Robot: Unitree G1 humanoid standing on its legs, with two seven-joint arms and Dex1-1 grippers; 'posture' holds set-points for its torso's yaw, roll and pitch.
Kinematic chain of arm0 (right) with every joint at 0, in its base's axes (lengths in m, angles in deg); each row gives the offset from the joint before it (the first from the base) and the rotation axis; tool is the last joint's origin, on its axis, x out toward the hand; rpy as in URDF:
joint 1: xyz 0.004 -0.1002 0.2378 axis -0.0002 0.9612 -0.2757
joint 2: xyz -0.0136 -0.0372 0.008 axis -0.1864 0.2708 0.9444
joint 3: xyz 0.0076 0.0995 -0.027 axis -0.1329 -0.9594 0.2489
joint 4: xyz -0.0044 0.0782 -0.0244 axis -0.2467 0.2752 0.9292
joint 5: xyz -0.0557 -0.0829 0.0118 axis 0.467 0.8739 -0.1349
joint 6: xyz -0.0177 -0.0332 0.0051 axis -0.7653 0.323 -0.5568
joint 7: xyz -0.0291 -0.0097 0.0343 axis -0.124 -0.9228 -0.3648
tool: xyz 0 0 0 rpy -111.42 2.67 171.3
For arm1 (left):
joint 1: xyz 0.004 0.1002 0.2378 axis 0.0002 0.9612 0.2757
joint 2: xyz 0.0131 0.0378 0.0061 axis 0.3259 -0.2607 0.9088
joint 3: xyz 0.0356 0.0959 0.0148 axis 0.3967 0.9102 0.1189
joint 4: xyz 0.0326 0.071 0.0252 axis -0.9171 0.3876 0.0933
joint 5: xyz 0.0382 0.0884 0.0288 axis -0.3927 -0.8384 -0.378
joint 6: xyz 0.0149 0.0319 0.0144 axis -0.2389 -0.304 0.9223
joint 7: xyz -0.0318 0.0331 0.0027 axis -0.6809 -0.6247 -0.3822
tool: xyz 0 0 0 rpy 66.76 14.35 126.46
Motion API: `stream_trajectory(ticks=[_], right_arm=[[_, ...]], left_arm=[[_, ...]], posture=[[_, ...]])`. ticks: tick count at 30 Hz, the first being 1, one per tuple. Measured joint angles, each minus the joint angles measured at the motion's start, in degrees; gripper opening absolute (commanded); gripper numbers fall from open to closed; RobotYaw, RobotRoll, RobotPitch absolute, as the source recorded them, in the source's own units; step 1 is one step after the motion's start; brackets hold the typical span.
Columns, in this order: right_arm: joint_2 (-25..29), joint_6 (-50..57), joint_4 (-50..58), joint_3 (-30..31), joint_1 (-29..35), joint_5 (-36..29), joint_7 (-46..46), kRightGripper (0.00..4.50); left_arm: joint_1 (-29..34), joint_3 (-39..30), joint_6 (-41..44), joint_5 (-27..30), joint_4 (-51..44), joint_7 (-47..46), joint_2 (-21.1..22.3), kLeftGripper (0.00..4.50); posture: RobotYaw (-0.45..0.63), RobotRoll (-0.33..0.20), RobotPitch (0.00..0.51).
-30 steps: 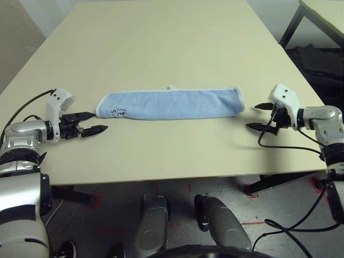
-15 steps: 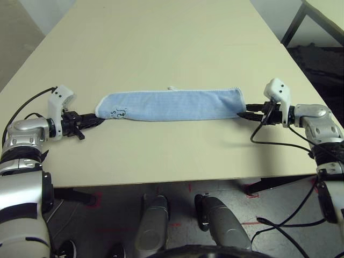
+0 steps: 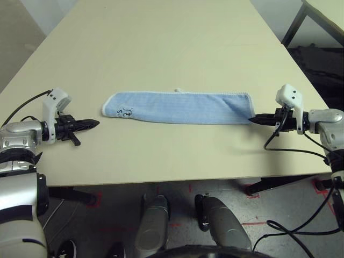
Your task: Fold the towel and set it aside.
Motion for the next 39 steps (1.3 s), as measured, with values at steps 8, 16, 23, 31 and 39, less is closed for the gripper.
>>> stream_trajectory(ticks=[8,16,23,31,39], right_arm=[[0.0,0.05,0.4,0.23,0.06,0.39,-0.32,1.0],[-0.01,0.02,0.4,0.43,0.05,0.56,-0.85,3.87],[-0.07,0.01,0.61,0.52,0.36,0.59,-1.54,4.45],[-0.1,0.28,1.16,0.6,0.84,0.54,-1.73,3.95],[0.04,1.5,1.64,0.59,1.88,0.18,-1.22,1.11]], left_arm=[[-0.06,-0.76,-0.27,1.03,0.0,-1.06,-0.25,1.87],[-1.34,-1.71,1.43,2.66,0.0,-2.31,-3.26,4.5],[-3.67,-0.63,0.9,1.77,0.04,-4.53,-6.89,4.5],[-4.8,0.56,0.22,1.05,0.28,-3.79,-8.99,2.55],[-4.46,1.09,0.49,1.05,0.91,-1.11,-6.5,0.0]], posture=[[0.05,0.0,0.185],[0.04,0.0,0.183],[0.03,0.0,0.184],[0.02,0.0,0.182],[0.02,0.0,0.18]])
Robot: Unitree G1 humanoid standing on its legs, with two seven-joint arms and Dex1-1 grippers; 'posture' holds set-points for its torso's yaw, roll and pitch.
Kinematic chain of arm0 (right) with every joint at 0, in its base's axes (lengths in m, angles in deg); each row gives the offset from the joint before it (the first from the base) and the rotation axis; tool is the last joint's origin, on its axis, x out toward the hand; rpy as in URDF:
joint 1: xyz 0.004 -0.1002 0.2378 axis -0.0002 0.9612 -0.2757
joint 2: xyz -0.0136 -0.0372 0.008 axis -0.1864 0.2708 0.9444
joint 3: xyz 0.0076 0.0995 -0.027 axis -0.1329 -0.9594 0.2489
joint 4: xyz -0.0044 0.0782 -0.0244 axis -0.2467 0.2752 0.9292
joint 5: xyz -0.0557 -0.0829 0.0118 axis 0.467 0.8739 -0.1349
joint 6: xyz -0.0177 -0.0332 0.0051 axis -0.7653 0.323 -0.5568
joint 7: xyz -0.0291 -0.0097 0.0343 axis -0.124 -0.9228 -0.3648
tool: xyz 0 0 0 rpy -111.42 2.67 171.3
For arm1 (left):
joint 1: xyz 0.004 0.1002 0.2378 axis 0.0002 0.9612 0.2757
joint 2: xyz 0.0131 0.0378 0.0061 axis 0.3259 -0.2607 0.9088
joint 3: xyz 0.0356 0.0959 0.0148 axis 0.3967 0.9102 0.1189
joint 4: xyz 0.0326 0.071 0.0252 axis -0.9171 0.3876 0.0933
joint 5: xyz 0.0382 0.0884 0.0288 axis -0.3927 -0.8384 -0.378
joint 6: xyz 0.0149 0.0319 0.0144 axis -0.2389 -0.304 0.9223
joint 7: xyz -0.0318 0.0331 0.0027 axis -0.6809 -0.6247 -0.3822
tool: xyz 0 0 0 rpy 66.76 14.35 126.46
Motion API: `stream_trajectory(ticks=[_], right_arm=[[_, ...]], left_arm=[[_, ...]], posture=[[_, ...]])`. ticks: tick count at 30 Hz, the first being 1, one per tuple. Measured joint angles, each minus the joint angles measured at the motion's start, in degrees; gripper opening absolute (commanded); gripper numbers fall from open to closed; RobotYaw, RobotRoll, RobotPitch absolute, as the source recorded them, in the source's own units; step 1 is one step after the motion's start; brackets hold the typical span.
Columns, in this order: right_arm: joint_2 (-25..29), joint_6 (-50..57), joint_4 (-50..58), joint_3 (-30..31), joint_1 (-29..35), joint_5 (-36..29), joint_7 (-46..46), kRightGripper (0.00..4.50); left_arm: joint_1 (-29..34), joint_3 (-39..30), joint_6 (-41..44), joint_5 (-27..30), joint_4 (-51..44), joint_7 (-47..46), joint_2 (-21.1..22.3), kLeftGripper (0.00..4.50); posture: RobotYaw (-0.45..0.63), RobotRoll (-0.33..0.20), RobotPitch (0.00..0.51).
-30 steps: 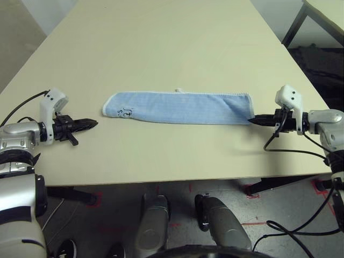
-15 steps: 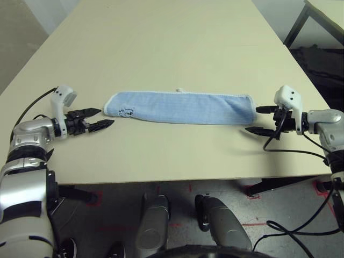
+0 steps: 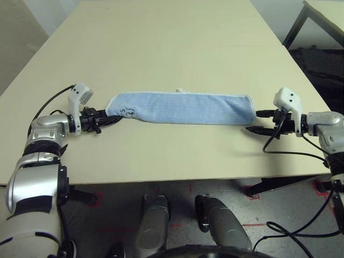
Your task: Fold the towel and set it aside.
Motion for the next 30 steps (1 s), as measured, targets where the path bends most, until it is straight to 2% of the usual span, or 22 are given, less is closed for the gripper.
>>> stream_trajectory(ticks=[3,10,22,30], right_arm=[[0.5,0.38,1.0,-0.02,0.82,-0.26,0.47,0.04],[1.62,2.81,4.42,-0.14,2.9,-2.31,2.85,0.04],[3.62,8.65,14.08,-0.27,9.35,-5.38,4.82,0.04],[4.67,11.7,19.82,-0.41,12.62,-7.38,5.16,0.04]], left_arm=[[1.15,-0.04,0.03,0.09,0.0,1.73,2.11,0.0],[3.75,-0.17,-0.07,0.37,-0.03,5.32,5.35,0.0],[5.72,-0.33,0.39,1.14,-0.74,8.79,6.28,0.0],[7.81,0.47,2.65,1.53,-3.95,14.58,6.42,0.0]], posture=[[0.02,0.0,0.18],[0.05,0.0,0.174],[0.05,0.0,0.174],[0.04,0.0,0.172]])
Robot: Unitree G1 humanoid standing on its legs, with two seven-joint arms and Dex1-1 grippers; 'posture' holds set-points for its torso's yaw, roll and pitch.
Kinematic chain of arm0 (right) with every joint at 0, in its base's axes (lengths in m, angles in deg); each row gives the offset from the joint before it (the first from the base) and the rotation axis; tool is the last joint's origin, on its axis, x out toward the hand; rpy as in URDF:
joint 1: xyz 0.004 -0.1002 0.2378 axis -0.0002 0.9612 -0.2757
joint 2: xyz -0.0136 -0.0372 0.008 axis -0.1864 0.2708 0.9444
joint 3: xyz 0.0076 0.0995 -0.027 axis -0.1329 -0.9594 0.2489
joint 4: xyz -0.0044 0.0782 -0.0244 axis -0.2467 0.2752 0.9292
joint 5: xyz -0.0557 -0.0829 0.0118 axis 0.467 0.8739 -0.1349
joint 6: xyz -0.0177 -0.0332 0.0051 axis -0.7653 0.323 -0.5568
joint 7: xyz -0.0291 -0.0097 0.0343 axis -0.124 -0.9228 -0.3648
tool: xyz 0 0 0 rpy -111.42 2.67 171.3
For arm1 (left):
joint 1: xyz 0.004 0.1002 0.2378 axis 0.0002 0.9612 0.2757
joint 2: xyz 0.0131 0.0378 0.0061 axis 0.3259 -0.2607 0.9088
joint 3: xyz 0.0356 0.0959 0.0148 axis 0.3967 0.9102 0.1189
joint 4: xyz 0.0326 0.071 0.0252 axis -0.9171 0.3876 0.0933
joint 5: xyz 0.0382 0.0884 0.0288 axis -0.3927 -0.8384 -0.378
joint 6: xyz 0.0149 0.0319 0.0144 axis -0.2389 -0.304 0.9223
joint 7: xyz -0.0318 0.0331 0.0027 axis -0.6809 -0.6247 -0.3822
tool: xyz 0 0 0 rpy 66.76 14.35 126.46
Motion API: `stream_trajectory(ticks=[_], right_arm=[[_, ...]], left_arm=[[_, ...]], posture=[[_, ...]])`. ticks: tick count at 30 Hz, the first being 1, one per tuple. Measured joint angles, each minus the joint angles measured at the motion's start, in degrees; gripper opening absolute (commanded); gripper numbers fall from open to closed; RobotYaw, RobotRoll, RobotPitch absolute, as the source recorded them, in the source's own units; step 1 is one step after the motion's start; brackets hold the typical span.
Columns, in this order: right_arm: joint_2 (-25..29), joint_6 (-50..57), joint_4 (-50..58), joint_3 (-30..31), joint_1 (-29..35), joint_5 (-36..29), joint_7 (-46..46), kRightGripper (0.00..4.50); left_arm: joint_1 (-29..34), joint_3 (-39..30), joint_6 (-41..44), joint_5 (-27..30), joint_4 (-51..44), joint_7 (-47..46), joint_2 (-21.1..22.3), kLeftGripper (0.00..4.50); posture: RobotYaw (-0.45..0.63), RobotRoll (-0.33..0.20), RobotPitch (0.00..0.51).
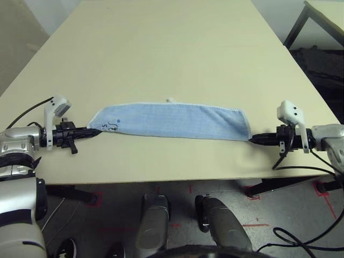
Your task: Fold the towel and set it aside.
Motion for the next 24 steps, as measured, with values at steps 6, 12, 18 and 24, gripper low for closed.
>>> stream_trajectory(ticks=[6,12,18,24], right_arm=[[0.57,-1.15,-2.13,0.0,-1.08,0.38,-0.43,0.04],[0.97,-3.91,-6.92,0.08,-3.79,1.08,-0.41,0.04],[0.86,-4.63,-7.66,0.32,-4.45,1.13,-0.38,0.22],[2.26,-2.49,-7.53,0.61,-4.49,1.19,0.91,2.1]], left_arm=[[0.66,0.99,0.35,-0.39,-1.04,1.87,1.16,0.0],[0.82,1.78,-0.55,-1.25,-1.04,2.24,2.39,0.0],[0.82,1.9,-1.05,-1.29,-1.03,1.98,2.52,0.23],[0.82,1.93,-2.29,-1.54,-0.97,1.01,4.13,2.03]], posture=[[0.04,0.0,0.17],[0.04,0.0,0.167],[0.04,0.0,0.165],[0.04,0.0,0.165]])
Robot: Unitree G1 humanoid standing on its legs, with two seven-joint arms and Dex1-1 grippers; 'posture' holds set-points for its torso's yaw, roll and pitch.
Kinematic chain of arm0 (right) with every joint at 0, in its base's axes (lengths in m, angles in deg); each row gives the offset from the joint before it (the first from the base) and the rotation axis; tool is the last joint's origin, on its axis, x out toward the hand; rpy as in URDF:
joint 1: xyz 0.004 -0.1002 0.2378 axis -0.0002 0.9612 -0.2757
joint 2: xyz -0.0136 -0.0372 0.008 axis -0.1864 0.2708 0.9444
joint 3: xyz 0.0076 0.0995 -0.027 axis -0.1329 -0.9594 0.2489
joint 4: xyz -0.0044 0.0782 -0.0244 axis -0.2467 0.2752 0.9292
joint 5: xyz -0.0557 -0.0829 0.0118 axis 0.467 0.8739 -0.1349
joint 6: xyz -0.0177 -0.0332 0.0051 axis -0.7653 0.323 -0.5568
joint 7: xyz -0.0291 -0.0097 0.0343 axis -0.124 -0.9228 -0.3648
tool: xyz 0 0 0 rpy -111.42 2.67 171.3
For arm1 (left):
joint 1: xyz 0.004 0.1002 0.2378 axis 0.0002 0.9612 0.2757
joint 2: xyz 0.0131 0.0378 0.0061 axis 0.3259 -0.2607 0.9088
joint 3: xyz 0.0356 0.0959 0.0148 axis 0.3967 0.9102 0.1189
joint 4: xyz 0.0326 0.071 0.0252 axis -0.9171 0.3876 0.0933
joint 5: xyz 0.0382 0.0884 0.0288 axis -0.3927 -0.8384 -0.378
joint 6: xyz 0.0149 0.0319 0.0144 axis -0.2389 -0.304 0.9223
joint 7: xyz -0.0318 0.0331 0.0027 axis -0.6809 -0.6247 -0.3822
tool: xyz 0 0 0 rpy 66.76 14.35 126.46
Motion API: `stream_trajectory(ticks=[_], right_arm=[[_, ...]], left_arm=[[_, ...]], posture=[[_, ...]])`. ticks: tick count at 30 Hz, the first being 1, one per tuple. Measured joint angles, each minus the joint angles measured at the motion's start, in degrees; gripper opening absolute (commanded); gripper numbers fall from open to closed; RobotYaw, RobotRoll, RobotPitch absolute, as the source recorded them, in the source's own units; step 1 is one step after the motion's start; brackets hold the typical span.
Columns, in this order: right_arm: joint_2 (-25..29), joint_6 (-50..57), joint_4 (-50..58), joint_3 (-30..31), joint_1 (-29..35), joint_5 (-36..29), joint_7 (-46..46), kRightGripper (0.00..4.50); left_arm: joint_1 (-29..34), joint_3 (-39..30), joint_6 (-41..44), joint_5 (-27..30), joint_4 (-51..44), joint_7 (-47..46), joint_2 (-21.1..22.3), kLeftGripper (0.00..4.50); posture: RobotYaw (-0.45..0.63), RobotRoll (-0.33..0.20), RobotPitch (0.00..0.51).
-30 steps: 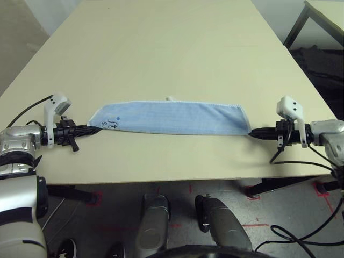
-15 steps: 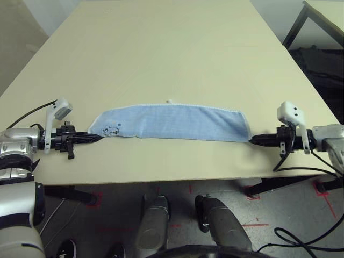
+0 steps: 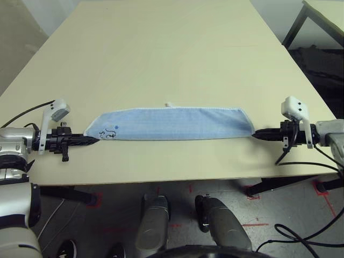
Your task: Fold the towel and set it aside.
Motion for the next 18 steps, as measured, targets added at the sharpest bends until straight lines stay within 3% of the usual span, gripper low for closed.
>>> stream_trajectory(ticks=[7,13,18], right_arm=[[3.11,3.11,-3.0,0.56,-2.01,1.66,2.62,4.5],[3.06,13.65,-7.08,0.63,-8.56,1.49,2.73,4.5],[2.04,32.24,-11.93,3.07,-16.9,1.2,2.77,4.5]], left_arm=[[-0.84,0.17,-0.94,-0.56,1.05,0.21,3.82,4.48],[-5.33,0.57,-3.25,-0.1,1.9,0.98,5.87,4.48],[-6.2,6.21,-7.6,11.73,-5.33,1.14,7.26,4.48]], posture=[[0.05,0.0,0.162],[0.05,0.0,0.159],[0.06,0.0,0.157]])
